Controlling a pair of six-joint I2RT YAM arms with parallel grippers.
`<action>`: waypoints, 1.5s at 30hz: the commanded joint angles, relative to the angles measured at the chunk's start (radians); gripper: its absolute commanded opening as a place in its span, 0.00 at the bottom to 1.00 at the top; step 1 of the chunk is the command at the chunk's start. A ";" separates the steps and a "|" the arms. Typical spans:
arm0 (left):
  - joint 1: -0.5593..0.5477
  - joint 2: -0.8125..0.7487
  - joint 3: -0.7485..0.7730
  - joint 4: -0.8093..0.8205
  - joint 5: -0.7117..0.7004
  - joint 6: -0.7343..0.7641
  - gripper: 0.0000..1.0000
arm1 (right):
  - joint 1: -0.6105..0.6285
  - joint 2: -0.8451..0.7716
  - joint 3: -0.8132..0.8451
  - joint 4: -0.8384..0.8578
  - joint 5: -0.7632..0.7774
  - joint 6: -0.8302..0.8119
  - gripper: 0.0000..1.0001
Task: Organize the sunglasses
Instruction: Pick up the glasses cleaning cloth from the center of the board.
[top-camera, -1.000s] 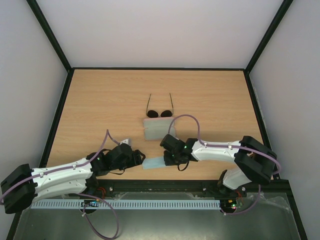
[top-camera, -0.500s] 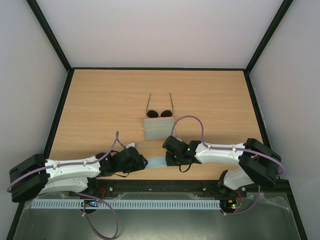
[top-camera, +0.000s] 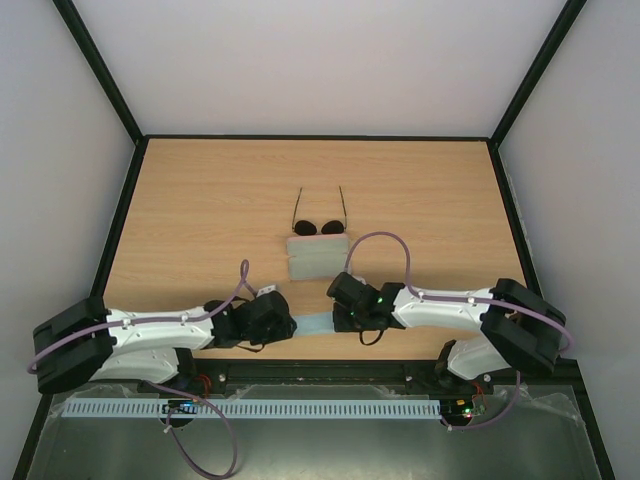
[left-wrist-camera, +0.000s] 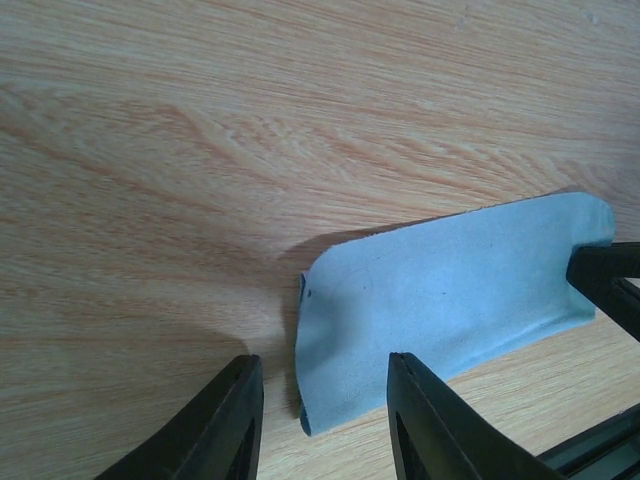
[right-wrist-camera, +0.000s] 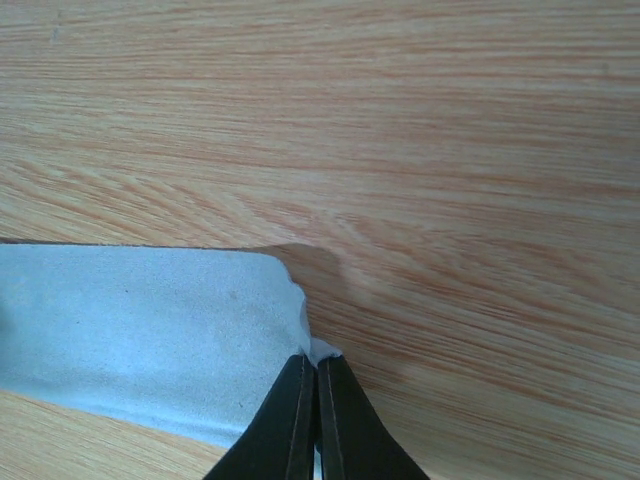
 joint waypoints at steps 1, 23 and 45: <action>-0.010 0.030 0.037 -0.081 -0.018 -0.008 0.37 | 0.007 -0.009 -0.037 -0.051 0.035 0.015 0.01; -0.039 0.158 0.081 -0.094 -0.025 -0.011 0.13 | 0.006 -0.029 -0.065 0.000 0.008 0.015 0.01; 0.082 0.078 0.242 -0.197 -0.075 0.126 0.02 | -0.007 -0.047 0.120 -0.119 0.059 -0.043 0.02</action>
